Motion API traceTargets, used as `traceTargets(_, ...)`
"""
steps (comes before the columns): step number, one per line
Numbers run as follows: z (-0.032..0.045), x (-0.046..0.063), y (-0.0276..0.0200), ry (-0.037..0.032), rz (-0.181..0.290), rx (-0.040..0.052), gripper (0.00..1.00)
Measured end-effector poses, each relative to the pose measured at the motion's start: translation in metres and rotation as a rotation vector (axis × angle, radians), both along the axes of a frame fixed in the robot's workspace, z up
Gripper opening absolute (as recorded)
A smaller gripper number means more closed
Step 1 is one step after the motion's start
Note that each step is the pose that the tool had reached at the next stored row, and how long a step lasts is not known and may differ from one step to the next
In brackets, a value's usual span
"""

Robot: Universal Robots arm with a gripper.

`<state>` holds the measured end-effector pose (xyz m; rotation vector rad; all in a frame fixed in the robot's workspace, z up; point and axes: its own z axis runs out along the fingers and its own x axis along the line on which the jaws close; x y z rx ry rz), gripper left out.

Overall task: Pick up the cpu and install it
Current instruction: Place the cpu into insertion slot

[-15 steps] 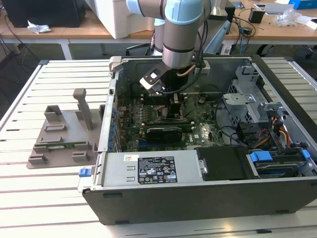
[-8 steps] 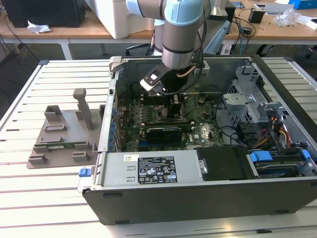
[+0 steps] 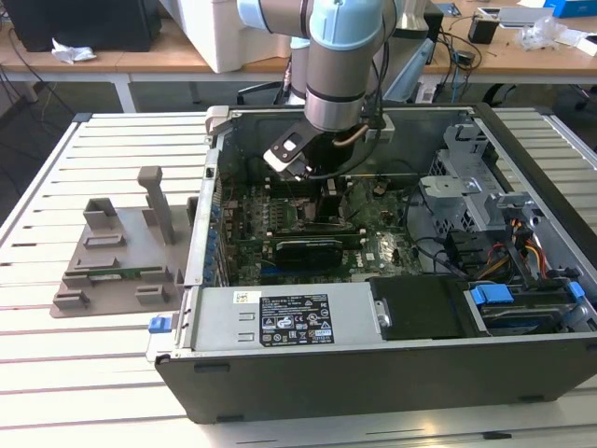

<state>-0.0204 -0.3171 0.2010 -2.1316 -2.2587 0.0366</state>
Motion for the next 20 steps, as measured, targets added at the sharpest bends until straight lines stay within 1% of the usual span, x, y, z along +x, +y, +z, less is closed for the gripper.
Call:
traceTargets(1, 0.0000, 0.000, 0.0000, 0.0001, 0.000, -0.0002, 0.60)
traceTargets(2, 0.0027, 0.000, -0.0001, 0.0001, 0.000, -0.0002, 0.60)
traceTargets(3, 0.0088, 0.000, 0.0000, -0.0001, 0.000, 0.0000, 0.60)
traceTargets(4, 0.0122, 0.000, 0.0000, 0.0001, 0.000, -0.0002, 0.60)
traceTargets(6, 0.0158, 0.000, 0.0004, 0.0001, 0.000, -0.0002, 0.60)
traceTargets(7, 0.0162, 0.000, 0.0005, -0.0001, 0.000, 0.0003, 0.52)
traceTargets(9, 0.0160, 0.000, 0.0003, 0.0002, 0.000, 0.0001, 0.40)
traceTargets(11, 0.0130, 0.000, -0.0007, 0.0008, 0.000, 0.0019, 0.28)
traceTargets(12, 0.0112, 0.000, -0.0011, 0.0012, 0.000, 0.0018, 0.11)
traceTargets(20, 0.0059, 0.000, -0.0013, 0.0025, 0.001, 0.0018, 0.11)
